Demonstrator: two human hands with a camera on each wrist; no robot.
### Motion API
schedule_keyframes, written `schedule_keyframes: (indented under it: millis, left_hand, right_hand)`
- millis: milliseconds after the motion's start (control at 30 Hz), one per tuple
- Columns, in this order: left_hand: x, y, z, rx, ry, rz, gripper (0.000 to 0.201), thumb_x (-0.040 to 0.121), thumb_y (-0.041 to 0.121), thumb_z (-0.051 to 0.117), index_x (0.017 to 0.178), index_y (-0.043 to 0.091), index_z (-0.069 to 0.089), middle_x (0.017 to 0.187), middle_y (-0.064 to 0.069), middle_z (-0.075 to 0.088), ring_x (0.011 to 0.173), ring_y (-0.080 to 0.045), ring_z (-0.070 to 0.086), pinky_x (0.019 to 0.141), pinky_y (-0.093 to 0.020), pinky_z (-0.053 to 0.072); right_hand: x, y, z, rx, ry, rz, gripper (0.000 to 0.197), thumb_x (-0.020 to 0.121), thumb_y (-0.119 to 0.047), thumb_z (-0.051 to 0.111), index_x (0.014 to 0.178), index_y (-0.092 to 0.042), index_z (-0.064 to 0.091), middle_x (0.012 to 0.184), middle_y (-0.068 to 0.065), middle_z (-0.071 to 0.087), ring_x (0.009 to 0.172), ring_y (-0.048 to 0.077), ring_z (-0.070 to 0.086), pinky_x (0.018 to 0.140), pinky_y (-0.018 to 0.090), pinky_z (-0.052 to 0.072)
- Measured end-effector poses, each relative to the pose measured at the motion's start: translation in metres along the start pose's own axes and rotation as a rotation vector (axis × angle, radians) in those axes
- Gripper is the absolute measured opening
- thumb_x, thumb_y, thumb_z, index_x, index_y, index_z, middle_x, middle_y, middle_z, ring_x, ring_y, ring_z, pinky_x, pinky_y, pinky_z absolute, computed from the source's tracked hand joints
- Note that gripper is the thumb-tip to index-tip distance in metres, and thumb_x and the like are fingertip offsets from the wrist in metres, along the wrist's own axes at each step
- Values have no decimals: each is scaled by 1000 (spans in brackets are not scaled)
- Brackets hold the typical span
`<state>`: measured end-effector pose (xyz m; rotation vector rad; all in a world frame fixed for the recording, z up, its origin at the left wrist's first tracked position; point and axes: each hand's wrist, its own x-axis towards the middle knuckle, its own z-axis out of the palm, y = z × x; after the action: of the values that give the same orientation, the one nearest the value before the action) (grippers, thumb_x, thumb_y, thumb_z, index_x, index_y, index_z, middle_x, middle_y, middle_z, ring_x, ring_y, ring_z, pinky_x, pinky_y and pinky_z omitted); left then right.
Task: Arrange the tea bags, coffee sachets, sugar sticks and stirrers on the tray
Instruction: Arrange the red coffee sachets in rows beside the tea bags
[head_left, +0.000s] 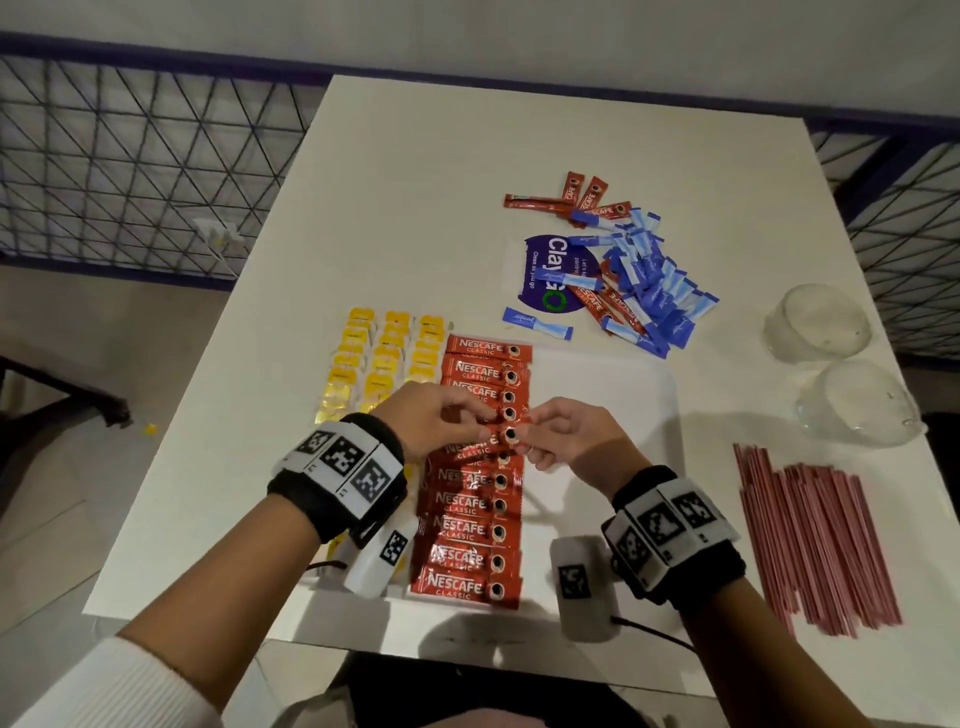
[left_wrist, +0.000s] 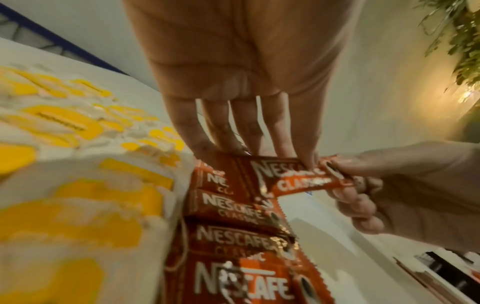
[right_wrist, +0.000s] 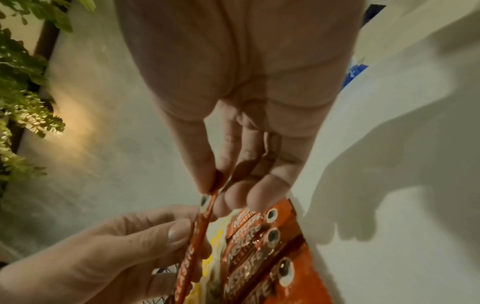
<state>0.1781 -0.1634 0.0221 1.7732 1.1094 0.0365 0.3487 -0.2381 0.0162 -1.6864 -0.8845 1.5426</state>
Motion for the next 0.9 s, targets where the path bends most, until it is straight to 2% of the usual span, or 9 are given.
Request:
schedule_keyframes:
  millis: [100,200,300,467,600,800,900]
  left_hand:
    - [-1,-9,-4,23,116,-20,9,85,23,65,93,27,65,79,13,57,71,1,50,63,-6,37]
    - [-1,-15,-11,113,183,-32,6,86,20,64,91,24,65,81,13,54,70,-4,48,65,-13,39]
    - [0,-16,-15,243,146,-51,7,88,21,61,94,21,65,85,11,52,79,-7,50,76,-23,44]
    - [1,-19,-13,308,73,-73,5,87,23,62,83,26,62,85,12,52,88,-12,54,85,-28,47]
    - [0,-19,-12,322,51,-69,7,87,23,61,81,27,60,83,14,51,91,-12,56,84,-26,47]
    - [-1,-18,-17,291,44,-57,22,86,22,62,70,35,55,79,17,51,84,-8,54,80,-24,46]
    - [0,-17,-20,285,43,-36,17,86,22,62,73,31,57,78,16,51,82,-8,52,76,-22,43]
  right_hand:
    - [-1,8,-2,47,5,64,9,82,-2,65,79,-6,57,62,3,64,42,3,55,49,14,48]
    - [-2,16,-1,59,13,99,11,82,-1,64,78,-6,55,65,6,63,41,2,55,49,13,48]
    - [1,22,4,24,19,127,13,82,-1,64,77,-7,54,67,5,62,40,1,54,49,13,48]
    - [5,26,12,-55,53,158,14,84,-6,64,75,-10,53,65,2,61,50,8,53,51,15,47]
    - [3,29,16,-223,107,120,15,85,-14,63,72,-12,55,68,2,60,57,11,53,55,20,43]
    - [1,26,18,-288,173,93,19,84,-18,65,69,-16,54,65,-3,57,54,8,50,49,15,39]
    - [0,25,19,-284,198,94,18,83,-19,66,71,-16,54,66,-3,57,55,7,51,49,14,40]
